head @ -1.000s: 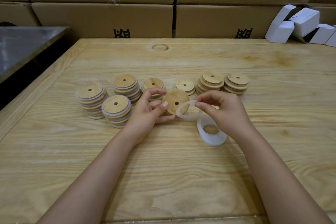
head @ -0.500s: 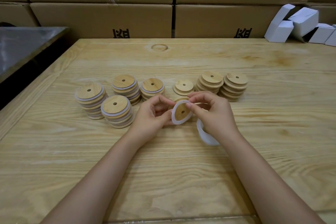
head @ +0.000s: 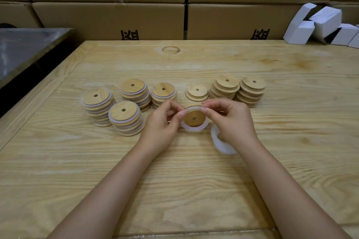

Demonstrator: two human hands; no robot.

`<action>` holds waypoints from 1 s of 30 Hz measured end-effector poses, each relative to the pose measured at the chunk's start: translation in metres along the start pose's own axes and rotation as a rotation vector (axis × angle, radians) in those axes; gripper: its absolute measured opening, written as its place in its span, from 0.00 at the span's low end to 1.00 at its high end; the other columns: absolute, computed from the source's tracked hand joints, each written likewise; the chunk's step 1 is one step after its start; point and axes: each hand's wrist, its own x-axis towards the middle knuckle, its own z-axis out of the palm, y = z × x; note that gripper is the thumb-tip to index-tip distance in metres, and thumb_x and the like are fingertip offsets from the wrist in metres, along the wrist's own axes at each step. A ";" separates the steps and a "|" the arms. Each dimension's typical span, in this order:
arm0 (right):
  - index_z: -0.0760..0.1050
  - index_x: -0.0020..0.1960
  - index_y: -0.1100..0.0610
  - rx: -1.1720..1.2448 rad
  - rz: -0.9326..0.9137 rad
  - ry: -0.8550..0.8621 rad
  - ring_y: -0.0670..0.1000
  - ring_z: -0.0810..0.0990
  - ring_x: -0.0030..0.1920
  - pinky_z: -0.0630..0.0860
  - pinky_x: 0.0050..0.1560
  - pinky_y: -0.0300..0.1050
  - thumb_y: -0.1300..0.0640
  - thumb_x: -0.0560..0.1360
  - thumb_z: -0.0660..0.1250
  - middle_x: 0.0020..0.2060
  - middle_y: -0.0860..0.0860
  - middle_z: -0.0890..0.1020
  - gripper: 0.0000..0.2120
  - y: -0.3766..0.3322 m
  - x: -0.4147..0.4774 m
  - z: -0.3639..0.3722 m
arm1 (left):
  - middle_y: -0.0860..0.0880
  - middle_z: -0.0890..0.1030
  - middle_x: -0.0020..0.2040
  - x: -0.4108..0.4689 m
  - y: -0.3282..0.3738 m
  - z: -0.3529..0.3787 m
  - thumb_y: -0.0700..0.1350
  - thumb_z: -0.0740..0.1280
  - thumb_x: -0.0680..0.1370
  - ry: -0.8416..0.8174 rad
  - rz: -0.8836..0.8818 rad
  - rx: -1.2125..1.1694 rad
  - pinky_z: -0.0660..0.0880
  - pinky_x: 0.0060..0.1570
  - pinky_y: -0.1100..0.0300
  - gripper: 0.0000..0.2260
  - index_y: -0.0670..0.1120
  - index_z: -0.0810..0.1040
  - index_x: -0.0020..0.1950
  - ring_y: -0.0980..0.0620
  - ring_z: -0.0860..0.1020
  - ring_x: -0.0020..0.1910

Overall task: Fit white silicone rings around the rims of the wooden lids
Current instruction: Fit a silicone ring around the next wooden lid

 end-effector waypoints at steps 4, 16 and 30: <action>0.80 0.38 0.48 -0.009 0.017 0.002 0.37 0.81 0.42 0.73 0.42 0.26 0.61 0.71 0.72 0.37 0.38 0.83 0.08 0.000 0.000 -0.001 | 0.57 0.83 0.36 0.001 0.000 0.002 0.36 0.66 0.77 0.035 -0.025 -0.017 0.78 0.39 0.65 0.10 0.50 0.74 0.40 0.58 0.82 0.39; 0.79 0.37 0.47 -0.089 0.016 -0.005 0.38 0.80 0.42 0.74 0.44 0.28 0.60 0.72 0.71 0.39 0.40 0.83 0.10 0.002 0.004 -0.001 | 0.53 0.82 0.38 0.002 -0.002 0.001 0.38 0.67 0.76 0.077 -0.075 0.035 0.81 0.43 0.54 0.10 0.51 0.74 0.39 0.56 0.82 0.40; 0.79 0.39 0.48 -0.055 0.004 0.000 0.40 0.81 0.44 0.77 0.48 0.35 0.62 0.72 0.71 0.41 0.43 0.83 0.09 0.002 0.000 0.001 | 0.60 0.82 0.42 0.001 0.002 -0.004 0.43 0.70 0.74 -0.069 -0.047 -0.026 0.76 0.45 0.69 0.13 0.59 0.74 0.52 0.62 0.81 0.46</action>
